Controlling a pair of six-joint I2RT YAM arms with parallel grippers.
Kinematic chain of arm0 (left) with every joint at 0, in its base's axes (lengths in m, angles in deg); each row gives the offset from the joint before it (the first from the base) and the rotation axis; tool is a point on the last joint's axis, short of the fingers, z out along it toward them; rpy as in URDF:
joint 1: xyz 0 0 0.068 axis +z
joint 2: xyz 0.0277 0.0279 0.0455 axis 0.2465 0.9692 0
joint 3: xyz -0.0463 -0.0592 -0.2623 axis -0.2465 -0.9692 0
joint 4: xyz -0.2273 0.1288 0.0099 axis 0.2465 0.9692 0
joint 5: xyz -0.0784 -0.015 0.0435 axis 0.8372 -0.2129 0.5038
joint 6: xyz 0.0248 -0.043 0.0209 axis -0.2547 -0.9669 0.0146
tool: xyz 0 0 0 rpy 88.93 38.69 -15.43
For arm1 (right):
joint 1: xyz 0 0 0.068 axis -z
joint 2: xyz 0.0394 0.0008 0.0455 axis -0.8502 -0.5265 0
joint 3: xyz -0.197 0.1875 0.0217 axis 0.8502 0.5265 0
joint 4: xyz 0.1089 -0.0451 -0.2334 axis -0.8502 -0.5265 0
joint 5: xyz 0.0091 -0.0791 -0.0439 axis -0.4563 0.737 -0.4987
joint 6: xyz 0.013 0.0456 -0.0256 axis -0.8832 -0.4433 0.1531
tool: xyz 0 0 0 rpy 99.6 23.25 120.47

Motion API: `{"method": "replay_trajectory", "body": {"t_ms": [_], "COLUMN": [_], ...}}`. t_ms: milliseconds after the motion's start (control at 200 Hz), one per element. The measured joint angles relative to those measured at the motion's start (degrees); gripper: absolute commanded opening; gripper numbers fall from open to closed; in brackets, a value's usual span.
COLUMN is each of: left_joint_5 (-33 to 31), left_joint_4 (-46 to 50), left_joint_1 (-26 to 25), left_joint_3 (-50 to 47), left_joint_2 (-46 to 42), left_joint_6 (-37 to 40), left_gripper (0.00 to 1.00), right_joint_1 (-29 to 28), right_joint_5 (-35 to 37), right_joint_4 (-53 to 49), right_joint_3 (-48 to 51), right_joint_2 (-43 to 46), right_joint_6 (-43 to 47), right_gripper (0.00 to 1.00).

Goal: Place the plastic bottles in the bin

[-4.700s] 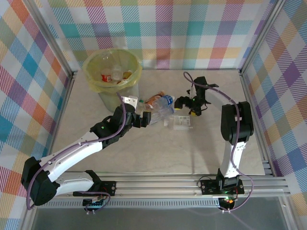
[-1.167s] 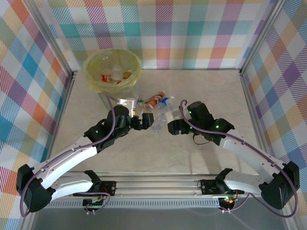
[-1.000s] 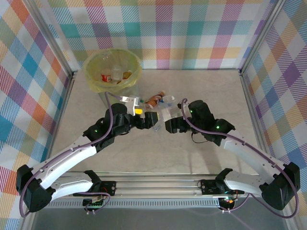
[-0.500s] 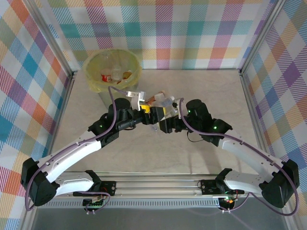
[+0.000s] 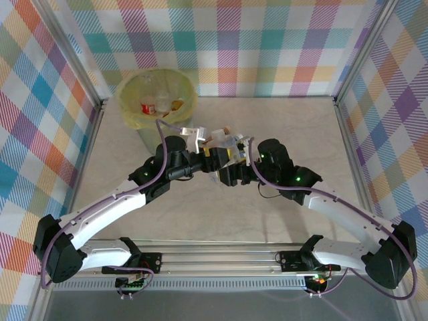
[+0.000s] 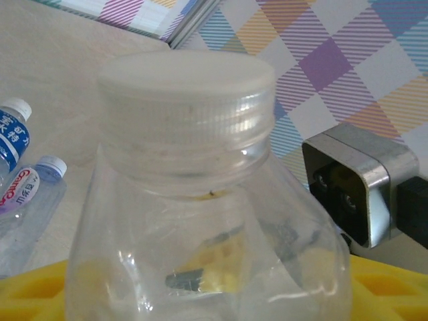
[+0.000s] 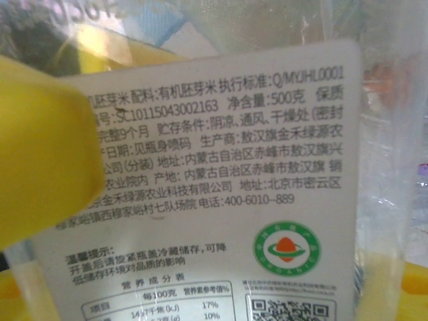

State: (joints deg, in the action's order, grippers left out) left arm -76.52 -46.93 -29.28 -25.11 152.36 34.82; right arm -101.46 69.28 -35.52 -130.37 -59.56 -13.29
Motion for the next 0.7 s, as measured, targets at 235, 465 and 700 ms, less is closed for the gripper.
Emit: {"method": "replay_trajectory", "body": {"t_ms": [235,465,700], "left_joint_5": [-0.79,-3.45,-8.81], "left_joint_4": [0.20,3.63,10.99], "left_joint_1": [0.28,2.29,7.45], "left_joint_3": [-0.02,2.05,11.32], "left_joint_2": [-0.13,-1.11,-1.90], "left_joint_6": [0.44,3.52,11.02], "left_gripper": [0.55,0.53,0.54], "right_joint_1": [-0.28,-0.26,-0.28], "right_joint_5": [1.03,1.92,3.61], "right_joint_4": [-0.55,-3.56,-7.56], "right_joint_3": [-0.74,-3.56,-5.42], "right_joint_2": [-0.55,0.63,7.50], "right_joint_6": [0.15,0.20,-0.04], "right_gripper": [1.00,1.00,1.00]}}
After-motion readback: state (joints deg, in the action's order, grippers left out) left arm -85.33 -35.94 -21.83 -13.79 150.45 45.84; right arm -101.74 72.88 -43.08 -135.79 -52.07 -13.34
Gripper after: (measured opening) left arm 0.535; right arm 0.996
